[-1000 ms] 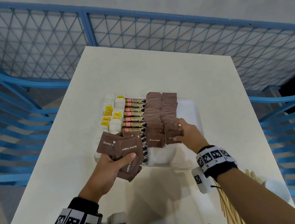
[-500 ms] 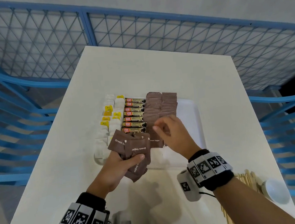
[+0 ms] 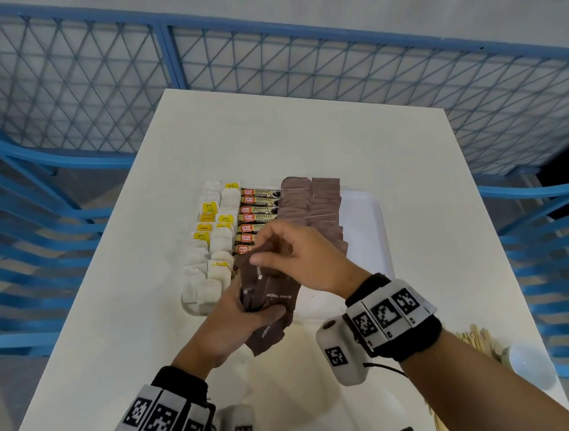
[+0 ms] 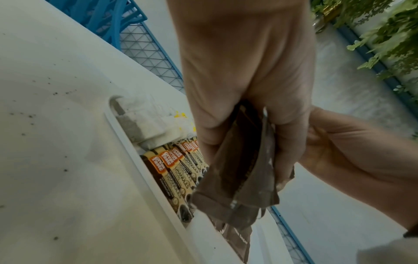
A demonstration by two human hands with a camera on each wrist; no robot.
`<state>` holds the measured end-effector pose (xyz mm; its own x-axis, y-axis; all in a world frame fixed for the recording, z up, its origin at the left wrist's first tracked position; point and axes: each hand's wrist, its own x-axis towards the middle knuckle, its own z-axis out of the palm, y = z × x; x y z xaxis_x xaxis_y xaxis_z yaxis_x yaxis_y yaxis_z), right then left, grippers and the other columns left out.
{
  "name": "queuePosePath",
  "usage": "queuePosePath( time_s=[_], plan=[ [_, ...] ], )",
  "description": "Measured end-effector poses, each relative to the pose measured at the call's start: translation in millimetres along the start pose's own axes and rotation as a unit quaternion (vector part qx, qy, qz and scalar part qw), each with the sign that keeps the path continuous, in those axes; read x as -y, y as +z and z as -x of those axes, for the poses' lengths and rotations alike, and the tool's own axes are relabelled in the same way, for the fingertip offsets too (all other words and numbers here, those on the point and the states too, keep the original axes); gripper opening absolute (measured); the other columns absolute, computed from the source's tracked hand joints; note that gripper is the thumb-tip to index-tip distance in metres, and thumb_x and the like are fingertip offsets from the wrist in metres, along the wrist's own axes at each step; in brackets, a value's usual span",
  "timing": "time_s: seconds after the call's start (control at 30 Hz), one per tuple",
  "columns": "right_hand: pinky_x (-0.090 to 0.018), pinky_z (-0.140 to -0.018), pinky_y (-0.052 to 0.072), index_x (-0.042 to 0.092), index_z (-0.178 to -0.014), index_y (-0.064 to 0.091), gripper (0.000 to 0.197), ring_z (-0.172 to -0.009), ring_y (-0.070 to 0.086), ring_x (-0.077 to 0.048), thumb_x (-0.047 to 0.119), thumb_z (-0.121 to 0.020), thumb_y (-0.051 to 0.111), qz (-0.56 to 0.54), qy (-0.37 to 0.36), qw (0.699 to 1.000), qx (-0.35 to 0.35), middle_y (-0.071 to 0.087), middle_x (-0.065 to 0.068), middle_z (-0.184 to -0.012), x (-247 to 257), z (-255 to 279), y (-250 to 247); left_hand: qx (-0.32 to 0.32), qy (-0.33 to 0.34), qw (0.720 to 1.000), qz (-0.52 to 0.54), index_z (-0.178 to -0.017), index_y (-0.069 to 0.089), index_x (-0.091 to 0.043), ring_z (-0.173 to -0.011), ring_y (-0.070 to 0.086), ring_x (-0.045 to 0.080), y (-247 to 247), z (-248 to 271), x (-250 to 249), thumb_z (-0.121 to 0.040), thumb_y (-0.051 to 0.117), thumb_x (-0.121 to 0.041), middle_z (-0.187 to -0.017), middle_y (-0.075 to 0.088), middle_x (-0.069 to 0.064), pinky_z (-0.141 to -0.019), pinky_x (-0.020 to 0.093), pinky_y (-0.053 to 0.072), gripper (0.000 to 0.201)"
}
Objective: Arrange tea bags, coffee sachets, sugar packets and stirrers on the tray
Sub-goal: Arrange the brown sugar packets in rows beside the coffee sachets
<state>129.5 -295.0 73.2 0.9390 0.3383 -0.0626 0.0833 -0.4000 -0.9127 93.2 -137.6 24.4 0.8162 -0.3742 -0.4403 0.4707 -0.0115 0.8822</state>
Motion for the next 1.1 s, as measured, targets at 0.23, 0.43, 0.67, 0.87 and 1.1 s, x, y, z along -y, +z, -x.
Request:
queuePosePath(
  time_s=[0.23, 0.43, 0.67, 0.87, 1.1],
  plan=[
    [-0.030, -0.052, 0.056, 0.015, -0.095, 0.033, 0.010, -0.073, 0.068, -0.027, 0.011, -0.097, 0.042, -0.308, 0.095, 0.943, -0.086, 0.063, -0.014, -0.095, -9.9, 8.9, -23.8, -0.026, -0.011, 0.999, 0.040, -0.116, 0.053, -0.020, -0.080, 0.070, 0.030, -11.8, 5.5, 4.5, -0.063, 0.074, 0.001, -0.095, 0.072, 0.009, -0.067, 0.052, 0.057, 0.060],
    [-0.025, -0.064, 0.056, 0.018, -0.104, 0.045, 0.036, -0.072, 0.064, -0.016, -0.005, -0.083, 0.062, -0.207, 0.158, 0.955, -0.140, 0.067, -0.015, -0.099, -45.3, 20.1, -36.7, -0.066, -0.006, 0.997, 0.049, -0.125, 0.050, -0.019, -0.084, 0.068, 0.028, -30.4, 9.3, 10.9, -0.078, 0.064, 0.011, -0.105, 0.068, 0.016, -0.066, 0.049, 0.057, 0.057],
    [-0.011, -0.066, 0.044, 0.011, -0.090, 0.069, 0.010, -0.069, 0.058, -0.009, 0.012, -0.080, 0.071, 0.093, 0.164, 0.977, -0.104, 0.065, 0.003, -0.077, -84.2, 25.8, -19.3, -0.072, -0.006, 0.995, 0.067, -0.126, 0.048, -0.018, -0.078, 0.068, 0.034, -36.5, 10.9, 11.8, -0.079, 0.063, 0.011, -0.102, 0.067, 0.015, -0.064, 0.053, 0.056, 0.056],
    [-0.012, -0.061, 0.033, 0.009, -0.098, 0.068, 0.016, -0.080, 0.052, -0.011, 0.015, -0.084, 0.064, 0.180, 0.181, 0.966, -0.045, 0.067, -0.005, -0.095, -102.3, 22.9, 0.2, -0.076, -0.005, 0.995, 0.065, -0.122, 0.052, -0.020, -0.084, 0.066, 0.034, -36.2, 8.9, 13.4, -0.079, 0.064, 0.010, -0.105, 0.067, 0.016, -0.070, 0.057, 0.055, 0.054],
    [-0.025, -0.068, 0.042, 0.008, -0.102, 0.056, 0.019, -0.079, 0.054, -0.018, 0.013, -0.084, 0.061, 0.206, 0.188, 0.953, -0.114, 0.060, -0.005, -0.088, -105.1, 17.1, 10.9, -0.077, -0.001, 0.995, 0.056, -0.125, 0.050, -0.018, -0.085, 0.068, 0.030, -29.3, 5.8, 11.2, -0.078, 0.065, 0.009, -0.099, 0.071, 0.008, -0.071, 0.052, 0.056, 0.057]
  ],
)
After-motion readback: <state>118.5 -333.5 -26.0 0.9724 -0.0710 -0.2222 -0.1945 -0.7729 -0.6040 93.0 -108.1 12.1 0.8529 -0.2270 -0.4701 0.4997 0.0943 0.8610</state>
